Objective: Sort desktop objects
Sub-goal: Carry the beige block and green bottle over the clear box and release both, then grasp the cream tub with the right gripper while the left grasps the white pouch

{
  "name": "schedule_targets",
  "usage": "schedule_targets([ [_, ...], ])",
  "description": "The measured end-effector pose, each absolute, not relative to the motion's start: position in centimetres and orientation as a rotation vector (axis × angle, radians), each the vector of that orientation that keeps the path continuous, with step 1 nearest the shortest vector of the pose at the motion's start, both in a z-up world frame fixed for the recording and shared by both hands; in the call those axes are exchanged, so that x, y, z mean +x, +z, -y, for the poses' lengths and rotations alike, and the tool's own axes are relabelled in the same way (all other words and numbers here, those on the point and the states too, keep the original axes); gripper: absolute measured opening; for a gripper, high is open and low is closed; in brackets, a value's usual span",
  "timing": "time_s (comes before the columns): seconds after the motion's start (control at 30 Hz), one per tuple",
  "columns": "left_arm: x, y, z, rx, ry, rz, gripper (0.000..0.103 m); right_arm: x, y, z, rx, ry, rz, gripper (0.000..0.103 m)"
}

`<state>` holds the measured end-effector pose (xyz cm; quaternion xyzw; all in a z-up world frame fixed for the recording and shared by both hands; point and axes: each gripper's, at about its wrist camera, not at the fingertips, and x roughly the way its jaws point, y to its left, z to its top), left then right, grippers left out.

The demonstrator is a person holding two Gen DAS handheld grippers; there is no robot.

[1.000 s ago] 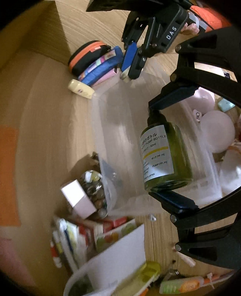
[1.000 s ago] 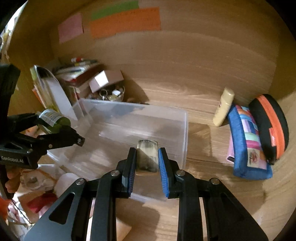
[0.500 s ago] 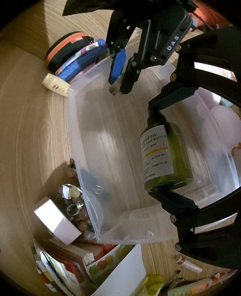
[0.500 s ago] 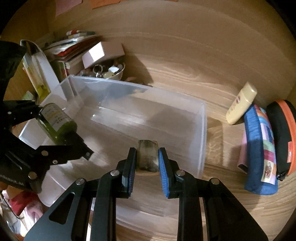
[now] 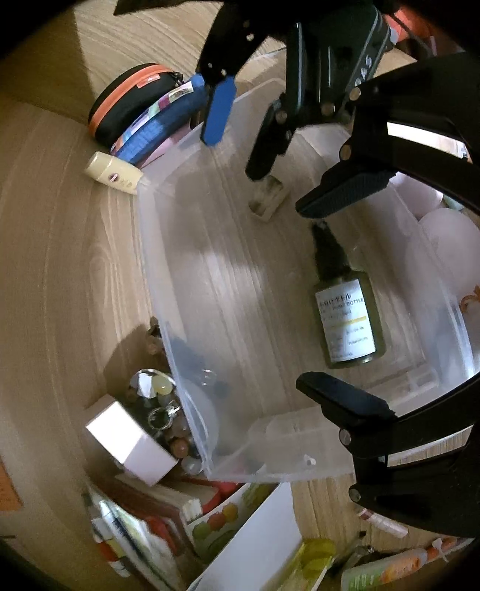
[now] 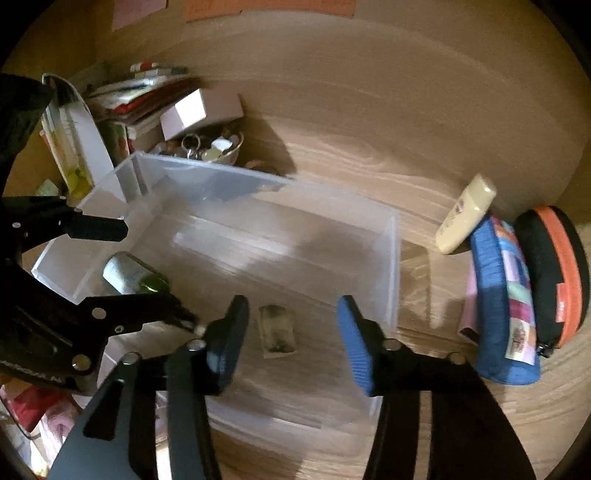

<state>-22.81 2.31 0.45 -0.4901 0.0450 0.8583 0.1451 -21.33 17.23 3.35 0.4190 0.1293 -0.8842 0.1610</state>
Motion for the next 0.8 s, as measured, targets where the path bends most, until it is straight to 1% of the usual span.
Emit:
schedule_targets([
  [0.07,-22.3,0.8,-2.4,-1.394,2.483,-0.138,0.087,-20.9,3.9,-17.6,1.18,-2.539,-0.364,0.049],
  [0.17,-21.4,1.7,-2.6,-1.351,2.509,-0.14,0.087,-19.9,5.0,-18.5,1.149,-2.566,-0.347,0.057],
  [0.2,-21.2,2.0,-2.6,-1.334,2.521,-0.142,0.089,-19.6,5.3,-18.7,1.138,-2.574,-0.342,0.061],
  [0.23,-20.9,2.3,-2.7,-1.319,2.533,-0.14,0.094,-19.2,5.7,-18.9,1.121,-2.583,-0.335,0.064],
  [0.27,-20.6,2.8,-2.6,-1.301,2.548,-0.133,0.095,-18.7,6.0,-19.1,1.11,-2.589,-0.332,0.065],
  [0.43,-18.4,5.1,-2.2,-1.24,2.585,-0.109,0.096,-16.4,7.7,-19.4,1.044,-2.613,-0.312,0.073],
  [0.57,-16.8,6.4,-1.3,-1.209,2.632,-0.099,0.096,-14.2,8.7,-18.9,0.982,-2.649,-0.326,0.075],
  [0.63,-15.9,6.9,-0.6,-1.195,2.65,-0.085,0.096,-12.9,9.1,-18.7,0.949,-2.658,-0.336,0.079],
  [0.7,-15.0,7.2,0.3,-1.186,2.667,-0.074,0.096,-11.9,9.2,-18.4,0.924,-2.656,-0.331,0.081],
  [0.8,-13.6,7.5,1.4,-1.18,2.696,-0.066,0.097,-10.6,9.3,-18.1,0.898,-2.653,-0.334,0.082],
])
